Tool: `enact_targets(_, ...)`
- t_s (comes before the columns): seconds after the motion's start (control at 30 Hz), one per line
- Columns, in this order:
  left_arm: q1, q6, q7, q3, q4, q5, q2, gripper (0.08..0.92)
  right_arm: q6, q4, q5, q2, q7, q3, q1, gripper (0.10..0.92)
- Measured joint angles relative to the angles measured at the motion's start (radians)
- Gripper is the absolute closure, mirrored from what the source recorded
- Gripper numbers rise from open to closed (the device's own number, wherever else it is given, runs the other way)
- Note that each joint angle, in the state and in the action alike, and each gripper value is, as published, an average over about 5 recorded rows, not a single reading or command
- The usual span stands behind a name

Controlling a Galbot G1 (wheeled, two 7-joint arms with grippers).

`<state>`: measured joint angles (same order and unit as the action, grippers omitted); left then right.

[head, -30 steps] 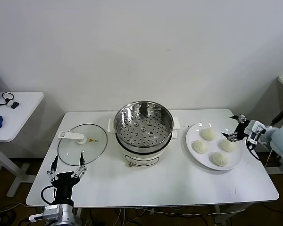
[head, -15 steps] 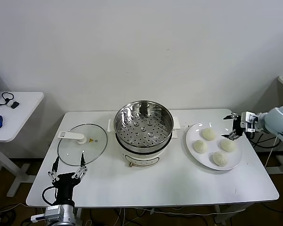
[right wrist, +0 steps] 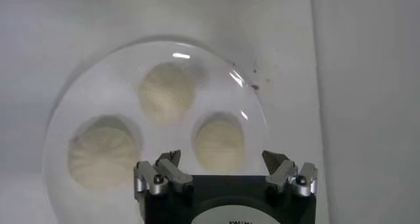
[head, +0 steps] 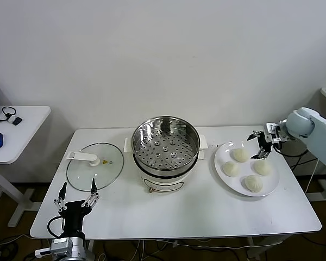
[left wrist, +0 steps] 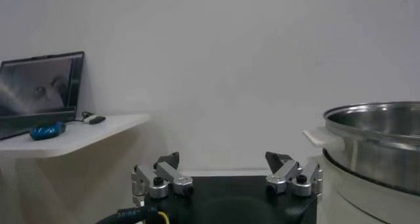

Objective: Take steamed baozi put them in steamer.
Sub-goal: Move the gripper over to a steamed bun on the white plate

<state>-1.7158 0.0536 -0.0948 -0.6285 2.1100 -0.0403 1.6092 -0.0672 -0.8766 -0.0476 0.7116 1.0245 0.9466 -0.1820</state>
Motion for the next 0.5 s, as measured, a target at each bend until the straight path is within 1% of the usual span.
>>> enact_targets(0.27,0.008,0.004,0.002,-0.015,-0.013,0.01,0.0,0.177,-0.053,0.181,0.028,0.118,0.047,0.032,-0.016,0.203)
enact_targets(0.5,0.012,0.009,0.002,-0.029,-0.026,0.017,0.0,0.177,-0.09,0.321,0.097,0.211,0.063,-0.005,0.002,0.203)
